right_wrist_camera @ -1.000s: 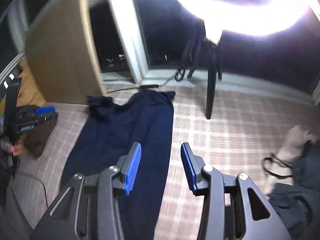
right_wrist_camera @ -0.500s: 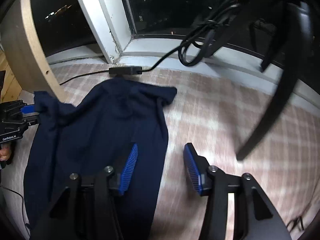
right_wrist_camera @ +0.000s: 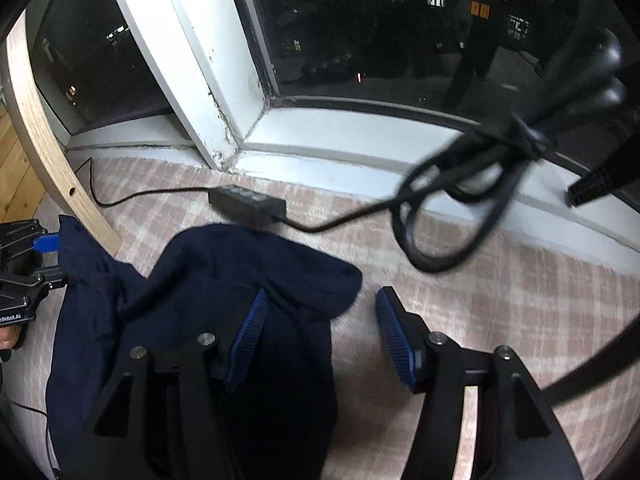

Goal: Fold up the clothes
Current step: 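Grasp the collar end with both grippers and fold it over toward the hem, then lay the folded bundle down and open both grippers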

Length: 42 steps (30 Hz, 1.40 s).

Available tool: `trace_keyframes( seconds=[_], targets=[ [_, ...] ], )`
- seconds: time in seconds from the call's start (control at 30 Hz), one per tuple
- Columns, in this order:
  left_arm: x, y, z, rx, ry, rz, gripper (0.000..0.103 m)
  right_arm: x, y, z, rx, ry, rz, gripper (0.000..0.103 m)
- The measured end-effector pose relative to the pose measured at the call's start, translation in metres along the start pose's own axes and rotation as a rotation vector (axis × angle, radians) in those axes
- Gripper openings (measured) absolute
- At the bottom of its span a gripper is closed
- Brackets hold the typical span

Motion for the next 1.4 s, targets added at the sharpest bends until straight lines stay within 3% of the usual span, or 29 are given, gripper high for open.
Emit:
trace_keyframes(
  seconds=[0.03, 0.1, 0.13, 0.33, 0.53, 0.63, 0.77, 0.93, 1.03, 1.2, 1.27, 1.33, 1.4],
  targets=[
    [0.000, 0.000, 0.000, -0.006, 0.006, 0.006, 0.019, 0.003, 0.001, 0.001, -0.005, -0.006, 0.006, 0.036],
    [-0.001, -0.001, 0.004, -0.024, 0.012, 0.005, 0.013, 0.008, 0.003, 0.005, -0.015, -0.018, 0.020, 0.016],
    [-0.003, -0.001, 0.007, -0.035, 0.015, -0.001, 0.008, 0.011, 0.004, 0.006, -0.020, -0.024, 0.027, 0.014],
    [-0.013, -0.005, 0.044, -0.097, 0.003, -0.063, 0.007, 0.029, 0.005, 0.075, -0.152, -0.073, 0.068, 0.012],
    [-0.030, 0.004, 0.118, -0.186, 0.011, -0.089, 0.007, 0.046, 0.018, 0.174, -0.237, -0.113, 0.115, 0.012],
    [-0.049, 0.015, 0.157, -0.222, 0.016, -0.103, 0.006, 0.058, 0.041, 0.227, -0.257, -0.130, 0.139, 0.012],
    [-0.076, 0.054, 0.207, -0.260, 0.048, -0.089, 0.006, 0.069, 0.093, 0.289, -0.281, -0.121, 0.165, 0.012],
    [-0.111, 0.125, 0.249, -0.259, 0.078, -0.069, 0.006, 0.079, 0.178, 0.321, -0.267, -0.108, 0.168, 0.012],
    [-0.133, 0.168, 0.256, -0.238, 0.108, -0.051, 0.006, 0.079, 0.227, 0.331, -0.254, -0.101, 0.146, 0.012],
    [-0.167, 0.223, 0.218, -0.153, 0.196, -0.005, 0.006, 0.064, 0.291, 0.309, -0.173, -0.060, 0.085, 0.012],
    [-0.183, 0.250, 0.197, -0.080, 0.217, -0.017, 0.010, 0.064, 0.321, 0.290, -0.100, -0.052, 0.093, 0.012],
    [-0.193, 0.280, 0.178, 0.020, 0.184, -0.046, 0.010, 0.060, 0.340, 0.289, -0.035, -0.011, 0.110, 0.016],
    [-0.197, 0.302, 0.180, 0.085, 0.176, -0.053, 0.011, 0.055, 0.359, 0.290, 0.028, 0.034, 0.128, 0.026]
  ],
)
Point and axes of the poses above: each gripper's, at about its wrist camera, not at the fingertips, and z roughly against the way its jaws point, x to its left, y to its underside, the point moved 10 cm from there along -z, roughly the way its jaws point, and after that the axes turned 11 degrees about -z, right-handed, at the moved point
